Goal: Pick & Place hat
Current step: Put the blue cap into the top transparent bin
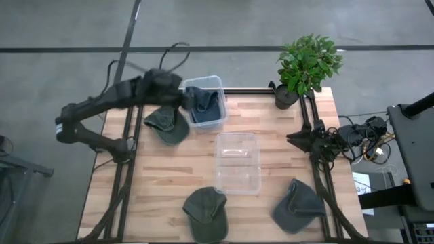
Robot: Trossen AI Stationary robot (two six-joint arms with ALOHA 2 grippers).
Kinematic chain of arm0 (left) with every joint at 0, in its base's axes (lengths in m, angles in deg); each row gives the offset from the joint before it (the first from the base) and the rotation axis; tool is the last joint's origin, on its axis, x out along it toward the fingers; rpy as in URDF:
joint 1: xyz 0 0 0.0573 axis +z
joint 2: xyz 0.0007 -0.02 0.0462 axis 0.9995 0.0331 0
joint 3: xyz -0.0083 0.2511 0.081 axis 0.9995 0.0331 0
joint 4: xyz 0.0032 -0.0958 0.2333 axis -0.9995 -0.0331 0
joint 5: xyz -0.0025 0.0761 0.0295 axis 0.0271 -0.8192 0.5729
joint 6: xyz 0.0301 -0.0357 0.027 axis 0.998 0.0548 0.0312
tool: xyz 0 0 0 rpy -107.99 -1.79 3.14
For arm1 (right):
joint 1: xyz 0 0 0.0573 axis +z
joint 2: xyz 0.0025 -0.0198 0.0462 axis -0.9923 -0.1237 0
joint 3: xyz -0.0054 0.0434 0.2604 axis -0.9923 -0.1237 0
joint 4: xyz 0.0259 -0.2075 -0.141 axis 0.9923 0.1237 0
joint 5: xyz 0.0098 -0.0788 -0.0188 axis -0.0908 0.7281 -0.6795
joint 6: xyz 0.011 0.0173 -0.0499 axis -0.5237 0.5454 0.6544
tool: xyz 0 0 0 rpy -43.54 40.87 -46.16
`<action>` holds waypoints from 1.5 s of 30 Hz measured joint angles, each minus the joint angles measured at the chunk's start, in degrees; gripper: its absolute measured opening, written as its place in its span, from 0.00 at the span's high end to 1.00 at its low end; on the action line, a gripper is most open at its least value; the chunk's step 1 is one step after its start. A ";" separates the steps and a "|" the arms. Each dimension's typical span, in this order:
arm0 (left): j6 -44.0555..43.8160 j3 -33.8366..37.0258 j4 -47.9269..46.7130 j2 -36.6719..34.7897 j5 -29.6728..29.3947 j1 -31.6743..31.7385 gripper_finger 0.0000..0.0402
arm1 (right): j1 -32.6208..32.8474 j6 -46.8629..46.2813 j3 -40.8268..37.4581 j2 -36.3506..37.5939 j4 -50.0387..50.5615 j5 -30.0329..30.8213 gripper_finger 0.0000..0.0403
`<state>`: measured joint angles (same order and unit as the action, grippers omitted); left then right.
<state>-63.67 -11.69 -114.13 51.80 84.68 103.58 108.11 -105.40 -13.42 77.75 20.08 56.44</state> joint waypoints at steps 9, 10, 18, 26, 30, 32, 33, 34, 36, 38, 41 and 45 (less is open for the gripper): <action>-15.29 13.67 -0.49 -10.39 -24.54 -23.67 0.61 | 0.02 -5.10 0.00 -0.02 -6.38 -17.23 0.71; -17.53 15.24 -0.48 -10.92 -25.39 -25.48 0.61 | 0.02 -5.81 0.00 0.00 -7.67 -18.31 0.71; -28.21 25.90 2.86 -12.82 -29.35 -34.54 0.61 | 0.02 -11.47 0.02 0.00 -9.84 -19.17 0.71; -28.61 29.84 6.20 -12.72 -29.30 -36.82 0.61 | 0.02 -12.02 0.02 0.00 -9.93 -18.94 0.71; -28.30 30.29 6.11 -12.71 -29.30 -36.86 0.61 | 0.02 -13.15 0.00 -0.06 -9.92 -19.56 0.71; -27.17 30.27 6.20 -12.72 -29.34 -36.86 0.61 | 0.02 -13.53 0.00 -0.47 -10.09 -21.48 0.71; -26.66 30.27 6.20 -12.73 -29.35 -36.86 0.61 | 0.04 -13.69 0.02 -0.82 -10.11 -22.72 0.71; -26.40 30.28 6.18 -12.72 -29.33 -36.86 0.61 | 0.04 -14.01 0.00 -1.30 -10.13 -24.05 0.71; -26.32 30.28 6.18 -12.71 -29.11 -36.86 0.61 | 0.04 -16.27 0.38 -2.92 -10.29 -26.41 0.71; -26.37 30.28 6.18 -12.71 -28.48 -36.86 0.61 | 0.04 -18.91 1.72 -5.49 -10.32 -29.04 0.72; -26.88 30.27 6.18 -12.71 -26.99 -36.86 0.61 | 0.04 -22.03 5.04 -10.92 -9.80 -33.07 0.74; -26.91 30.28 6.16 -12.71 -26.03 -36.90 0.61 | 0.18 -27.34 11.88 -19.50 -0.14 -40.40 0.77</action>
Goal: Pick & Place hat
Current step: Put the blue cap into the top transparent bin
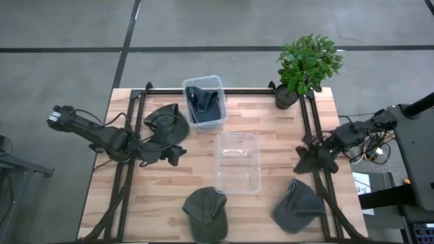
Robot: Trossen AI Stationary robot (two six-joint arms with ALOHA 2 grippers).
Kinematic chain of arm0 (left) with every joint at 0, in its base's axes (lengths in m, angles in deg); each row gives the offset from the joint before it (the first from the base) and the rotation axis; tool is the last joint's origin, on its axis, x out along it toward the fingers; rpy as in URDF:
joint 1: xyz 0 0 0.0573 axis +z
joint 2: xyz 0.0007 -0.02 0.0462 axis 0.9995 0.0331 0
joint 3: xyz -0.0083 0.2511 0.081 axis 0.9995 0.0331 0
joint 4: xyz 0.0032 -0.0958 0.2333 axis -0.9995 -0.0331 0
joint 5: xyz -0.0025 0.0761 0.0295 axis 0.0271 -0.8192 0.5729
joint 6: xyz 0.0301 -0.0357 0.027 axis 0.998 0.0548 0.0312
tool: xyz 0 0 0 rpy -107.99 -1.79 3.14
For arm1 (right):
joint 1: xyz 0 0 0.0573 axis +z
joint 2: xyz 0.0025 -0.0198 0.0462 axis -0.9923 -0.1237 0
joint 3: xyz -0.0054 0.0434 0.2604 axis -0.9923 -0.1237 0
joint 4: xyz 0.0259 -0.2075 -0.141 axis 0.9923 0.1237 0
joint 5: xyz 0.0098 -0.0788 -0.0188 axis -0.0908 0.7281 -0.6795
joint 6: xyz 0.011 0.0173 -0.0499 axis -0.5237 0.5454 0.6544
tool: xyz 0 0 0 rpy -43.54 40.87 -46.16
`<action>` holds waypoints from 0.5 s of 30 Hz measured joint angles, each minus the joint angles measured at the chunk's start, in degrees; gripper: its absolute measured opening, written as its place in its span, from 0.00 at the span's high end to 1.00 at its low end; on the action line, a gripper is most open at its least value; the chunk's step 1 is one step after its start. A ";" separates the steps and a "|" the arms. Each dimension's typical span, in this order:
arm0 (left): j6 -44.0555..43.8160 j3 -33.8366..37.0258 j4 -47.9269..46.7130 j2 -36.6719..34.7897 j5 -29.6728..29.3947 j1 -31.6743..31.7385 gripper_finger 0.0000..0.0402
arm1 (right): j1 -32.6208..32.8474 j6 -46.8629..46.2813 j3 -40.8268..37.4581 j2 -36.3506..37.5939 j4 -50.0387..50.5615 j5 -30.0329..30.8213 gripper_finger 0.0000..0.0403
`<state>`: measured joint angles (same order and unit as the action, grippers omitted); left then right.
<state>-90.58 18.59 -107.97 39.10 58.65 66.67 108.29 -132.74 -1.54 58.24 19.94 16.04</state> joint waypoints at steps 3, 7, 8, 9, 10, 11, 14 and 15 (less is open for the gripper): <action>0.43 -0.01 -0.11 0.00 -0.02 -0.02 0.61 | 0.75 -5.30 6.07 -6.68 14.19 -4.35 0.78; 0.45 -0.02 -0.38 0.00 -0.05 0.00 0.61 | 2.54 -9.51 13.54 -13.89 31.79 -7.39 0.79; 0.45 -0.02 -0.52 0.00 -0.09 0.00 0.61 | 3.05 -10.68 15.13 -15.28 34.59 -7.48 0.79; 0.47 -0.02 -0.50 0.00 -0.11 0.00 0.61 | 3.63 -11.85 16.55 -16.51 36.57 -7.48 0.79; 0.48 -0.01 -0.50 0.00 -0.13 0.00 0.61 | 4.25 -12.99 17.85 -17.73 38.02 -7.50 0.79; 0.64 -0.01 -0.52 0.00 -0.15 0.00 0.61 | 4.85 -14.00 18.97 -18.87 38.76 -7.42 0.79; 1.68 -0.01 -0.64 0.00 -0.22 0.00 0.61 | 7.23 -16.14 21.84 -22.04 38.67 -6.59 0.79; 1.93 -0.02 -0.71 0.00 -0.29 0.00 0.61 | 8.32 -16.65 22.62 -23.22 38.72 -5.71 0.79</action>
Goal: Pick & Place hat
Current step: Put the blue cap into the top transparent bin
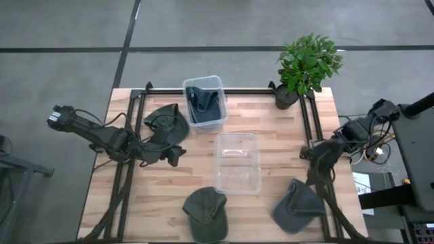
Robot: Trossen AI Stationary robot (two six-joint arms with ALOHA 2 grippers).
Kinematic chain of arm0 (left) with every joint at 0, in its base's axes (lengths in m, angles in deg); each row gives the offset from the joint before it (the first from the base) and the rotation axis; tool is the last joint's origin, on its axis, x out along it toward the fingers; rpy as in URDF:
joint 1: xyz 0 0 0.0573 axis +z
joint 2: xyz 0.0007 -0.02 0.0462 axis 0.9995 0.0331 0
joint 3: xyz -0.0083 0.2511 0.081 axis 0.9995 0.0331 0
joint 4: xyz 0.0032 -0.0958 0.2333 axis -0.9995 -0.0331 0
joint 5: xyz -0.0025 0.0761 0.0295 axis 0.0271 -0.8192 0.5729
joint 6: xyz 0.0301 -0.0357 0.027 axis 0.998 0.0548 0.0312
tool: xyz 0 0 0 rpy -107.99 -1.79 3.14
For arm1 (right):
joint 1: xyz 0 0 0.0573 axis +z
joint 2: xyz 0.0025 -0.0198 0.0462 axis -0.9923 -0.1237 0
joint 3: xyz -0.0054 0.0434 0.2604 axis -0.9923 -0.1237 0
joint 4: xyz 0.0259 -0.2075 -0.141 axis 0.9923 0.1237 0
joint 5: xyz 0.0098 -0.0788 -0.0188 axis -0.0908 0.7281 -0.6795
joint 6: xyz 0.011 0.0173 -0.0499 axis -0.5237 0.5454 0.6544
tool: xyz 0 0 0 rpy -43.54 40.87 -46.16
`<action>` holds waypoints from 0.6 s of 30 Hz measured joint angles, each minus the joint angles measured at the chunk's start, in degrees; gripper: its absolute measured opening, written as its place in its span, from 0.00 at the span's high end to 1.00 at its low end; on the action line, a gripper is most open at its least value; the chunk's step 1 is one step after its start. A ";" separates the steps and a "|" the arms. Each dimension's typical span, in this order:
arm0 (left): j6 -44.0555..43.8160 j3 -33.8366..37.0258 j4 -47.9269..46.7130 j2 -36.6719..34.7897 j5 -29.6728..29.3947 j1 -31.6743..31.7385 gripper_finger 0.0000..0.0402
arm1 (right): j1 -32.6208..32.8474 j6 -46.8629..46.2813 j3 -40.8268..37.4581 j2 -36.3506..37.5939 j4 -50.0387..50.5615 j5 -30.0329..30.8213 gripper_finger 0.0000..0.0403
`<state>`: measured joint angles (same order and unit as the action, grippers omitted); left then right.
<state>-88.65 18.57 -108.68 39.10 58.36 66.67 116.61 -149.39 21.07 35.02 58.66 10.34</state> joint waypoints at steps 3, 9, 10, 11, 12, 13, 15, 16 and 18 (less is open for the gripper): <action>0.96 0.02 -0.72 0.00 -0.12 0.00 0.61 | 4.07 -0.45 1.91 -4.09 -0.04 1.87 0.79; 3.03 0.01 -0.98 0.00 -0.29 0.00 0.61 | 15.03 -0.15 3.88 -14.38 -0.01 4.63 0.79; 3.22 0.02 -0.98 0.00 -0.44 0.04 0.61 | 16.81 -0.40 4.13 -16.35 -0.04 4.97 0.79; 3.58 0.02 -0.98 0.00 -0.55 0.04 0.61 | 18.37 -0.71 4.44 -18.25 -0.06 4.97 0.79; 3.84 0.02 -0.98 0.00 -0.58 0.04 0.61 | 19.70 -1.19 4.86 -20.08 -0.05 5.01 0.79; 4.14 0.00 -0.98 0.00 -0.60 0.04 0.61 | 20.81 -1.70 5.35 -21.90 -0.06 5.00 0.79; 4.36 0.02 -0.98 0.00 -0.60 0.04 0.61 | 22.63 -2.53 6.64 -25.43 -0.08 5.02 0.79; 4.36 0.02 -1.02 0.00 -0.60 0.04 0.61 | 23.36 -2.55 7.43 -27.17 -0.08 5.07 0.79; 4.53 0.01 -1.00 0.00 -0.60 0.04 0.61 | 24.36 -2.17 9.39 -30.52 -0.13 5.74 0.79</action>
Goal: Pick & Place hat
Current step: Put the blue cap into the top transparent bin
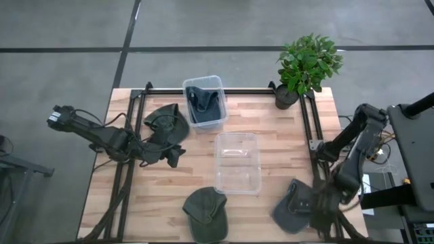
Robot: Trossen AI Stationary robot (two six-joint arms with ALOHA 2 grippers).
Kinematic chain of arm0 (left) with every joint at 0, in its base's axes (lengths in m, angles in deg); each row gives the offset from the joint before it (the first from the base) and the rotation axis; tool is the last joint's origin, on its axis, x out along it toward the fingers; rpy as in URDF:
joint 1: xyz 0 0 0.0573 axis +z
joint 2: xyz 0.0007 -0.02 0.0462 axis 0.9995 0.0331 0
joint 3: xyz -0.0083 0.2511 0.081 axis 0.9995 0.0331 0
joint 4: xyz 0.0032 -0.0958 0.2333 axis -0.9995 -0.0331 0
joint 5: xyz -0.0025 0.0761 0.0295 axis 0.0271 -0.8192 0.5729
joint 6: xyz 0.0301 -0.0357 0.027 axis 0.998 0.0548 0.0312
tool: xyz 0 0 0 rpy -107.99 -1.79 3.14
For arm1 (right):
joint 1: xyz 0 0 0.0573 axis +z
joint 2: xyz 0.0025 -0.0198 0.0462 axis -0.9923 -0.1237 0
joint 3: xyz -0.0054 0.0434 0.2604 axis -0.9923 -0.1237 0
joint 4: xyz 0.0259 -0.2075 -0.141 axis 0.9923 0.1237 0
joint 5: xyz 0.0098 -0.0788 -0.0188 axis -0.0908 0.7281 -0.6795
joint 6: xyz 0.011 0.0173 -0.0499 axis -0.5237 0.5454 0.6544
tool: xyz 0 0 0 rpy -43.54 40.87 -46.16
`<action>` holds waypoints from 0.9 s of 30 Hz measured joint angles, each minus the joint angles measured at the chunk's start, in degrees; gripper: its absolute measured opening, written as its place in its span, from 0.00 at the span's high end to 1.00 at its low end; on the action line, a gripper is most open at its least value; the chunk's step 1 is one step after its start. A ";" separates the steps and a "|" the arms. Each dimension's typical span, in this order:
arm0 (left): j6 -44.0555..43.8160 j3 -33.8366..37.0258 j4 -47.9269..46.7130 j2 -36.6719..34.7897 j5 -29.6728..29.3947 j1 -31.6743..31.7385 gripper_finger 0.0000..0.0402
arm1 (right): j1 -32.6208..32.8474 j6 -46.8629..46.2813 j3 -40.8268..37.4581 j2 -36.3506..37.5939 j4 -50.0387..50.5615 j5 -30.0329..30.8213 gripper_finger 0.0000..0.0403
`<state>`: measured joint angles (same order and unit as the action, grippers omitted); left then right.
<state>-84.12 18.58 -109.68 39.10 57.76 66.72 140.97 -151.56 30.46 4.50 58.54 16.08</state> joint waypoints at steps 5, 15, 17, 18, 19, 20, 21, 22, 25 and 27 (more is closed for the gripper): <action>0.79 0.01 0.00 0.00 0.02 0.00 0.61 | 0.70 6.78 5.16 -7.59 0.16 1.94 0.79; 1.05 0.01 -0.02 0.00 0.17 -0.04 0.61 | 0.69 9.98 6.98 -13.52 0.29 1.55 0.77; 1.05 0.01 -0.02 0.00 0.17 -0.04 0.61 | 0.69 10.94 6.98 -13.47 0.12 1.67 0.76; 1.05 0.01 -0.02 0.00 0.17 -0.04 0.61 | 0.69 11.74 6.98 -13.41 0.12 1.77 0.74; 1.05 0.01 -0.02 0.00 0.17 -0.04 0.61 | 0.69 12.64 6.98 -13.36 0.13 1.79 0.73; 1.05 0.01 -0.02 0.00 0.17 -0.04 0.61 | 0.69 13.79 6.98 -13.30 0.11 1.79 0.71; 1.03 0.01 -0.02 0.00 0.17 -0.04 0.61 | 0.69 15.13 6.98 -13.26 0.11 1.79 0.70; 1.04 0.01 -0.02 0.00 0.19 -0.04 0.61 | 0.69 16.58 6.98 -13.27 0.11 1.78 0.68; 1.03 0.01 -0.02 0.00 0.19 -0.04 0.61 | 0.69 20.12 6.98 -13.70 0.11 1.49 0.63; 1.01 0.01 -0.02 0.00 0.19 -0.04 0.61 | 0.69 22.20 6.98 -14.25 0.11 0.42 0.60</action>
<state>-83.11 18.59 -109.70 39.10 57.95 66.67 141.66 -129.36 37.44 -9.76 58.65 16.50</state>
